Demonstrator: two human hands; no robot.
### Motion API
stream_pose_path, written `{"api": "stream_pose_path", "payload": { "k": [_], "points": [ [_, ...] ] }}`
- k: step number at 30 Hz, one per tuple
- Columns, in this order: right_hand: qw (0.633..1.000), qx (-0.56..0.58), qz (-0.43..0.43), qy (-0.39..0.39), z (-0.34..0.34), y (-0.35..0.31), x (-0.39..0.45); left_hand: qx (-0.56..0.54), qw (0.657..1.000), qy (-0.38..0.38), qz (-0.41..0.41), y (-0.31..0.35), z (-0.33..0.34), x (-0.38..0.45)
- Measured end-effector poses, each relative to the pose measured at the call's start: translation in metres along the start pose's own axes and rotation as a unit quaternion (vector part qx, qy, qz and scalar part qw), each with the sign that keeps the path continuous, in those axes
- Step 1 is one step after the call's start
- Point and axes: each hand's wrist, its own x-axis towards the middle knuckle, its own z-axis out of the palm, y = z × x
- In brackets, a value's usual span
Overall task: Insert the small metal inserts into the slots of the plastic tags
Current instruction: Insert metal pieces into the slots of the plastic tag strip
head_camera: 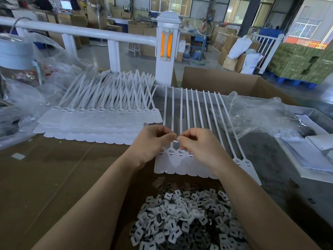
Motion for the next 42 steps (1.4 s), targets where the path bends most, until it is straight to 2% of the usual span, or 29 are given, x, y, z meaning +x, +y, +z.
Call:
{"api": "stream_pose_path", "payload": {
  "k": [3,6,11,30,42],
  "points": [
    [0.997,-0.075,0.016,-0.017,0.002,0.007,0.002,0.076,0.996,0.042,-0.02,-0.001,-0.003,0.002],
    [0.99,-0.114,0.04,-0.068,0.002,0.011,0.004,0.113,0.986,0.073,-0.095,-0.003,-0.006,0.003],
    [0.986,-0.132,0.033,-0.097,-0.002,0.009,0.005,0.13,0.976,0.064,-0.161,-0.004,-0.007,0.002],
    [0.984,-0.135,0.025,-0.116,-0.003,0.009,0.004,0.219,0.962,0.038,-0.159,-0.002,-0.011,0.003],
    [0.982,-0.145,0.028,-0.116,-0.004,0.01,0.003,0.191,0.966,0.011,-0.176,0.003,-0.014,0.001]
  ]
}}
